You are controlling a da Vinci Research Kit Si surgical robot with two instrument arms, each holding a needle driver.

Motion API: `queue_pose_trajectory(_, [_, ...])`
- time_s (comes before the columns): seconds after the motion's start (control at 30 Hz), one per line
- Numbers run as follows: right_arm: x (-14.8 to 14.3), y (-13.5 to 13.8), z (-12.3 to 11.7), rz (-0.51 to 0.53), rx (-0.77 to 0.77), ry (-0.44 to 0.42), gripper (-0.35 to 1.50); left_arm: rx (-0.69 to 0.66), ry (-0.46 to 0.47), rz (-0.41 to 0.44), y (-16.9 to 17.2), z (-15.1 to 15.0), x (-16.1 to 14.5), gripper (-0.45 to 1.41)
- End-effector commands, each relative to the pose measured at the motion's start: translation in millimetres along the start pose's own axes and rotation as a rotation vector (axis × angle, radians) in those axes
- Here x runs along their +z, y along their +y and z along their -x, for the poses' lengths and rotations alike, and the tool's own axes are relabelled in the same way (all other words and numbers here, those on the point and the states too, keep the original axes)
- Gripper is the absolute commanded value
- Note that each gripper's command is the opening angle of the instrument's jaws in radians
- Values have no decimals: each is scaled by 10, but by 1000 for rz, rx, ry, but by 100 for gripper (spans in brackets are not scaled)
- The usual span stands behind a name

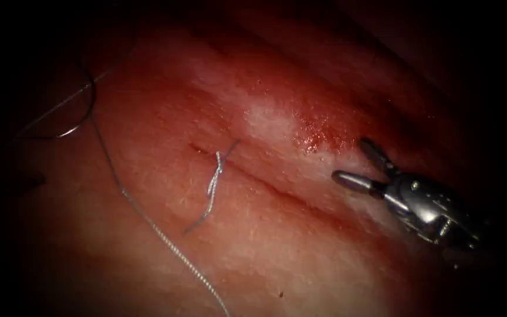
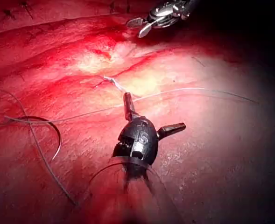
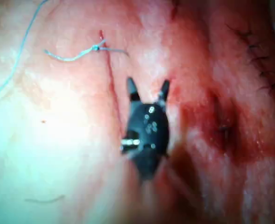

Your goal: Wound Closure

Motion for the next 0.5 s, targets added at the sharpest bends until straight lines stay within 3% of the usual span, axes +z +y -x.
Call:
queue_pose_trajectory(0.03, [8, -7, 6, -14, -6, 1, 89, -9, 11, -7, -3, 3, 14, 138])
queue_pose_trajectory(0.13, [10, -13, 6, -28, -13, 2, 86, -16, -1, -113, -11, -1, 42, 116])
queue_pose_trajectory(0.27, [12, -17, 5, -33, -11, 2, 86, -68, -49, -332, -31, 7, 99, 100])
queue_pose_trajectory(0.3, [12, -17, 5, -33, -11, 2, 86, -68, -49, -332, -31, 7, 99, 100])
queue_pose_trajectory(0.4, [12, -17, 5, -34, -11, 2, 86, -116, -131, -449, -37, 29, 135, 88])
queue_pose_trajectory(0.5, [12, -17, 5, -34, -11, 2, 86, -148, -181, -481, -41, 39, 144, 88])
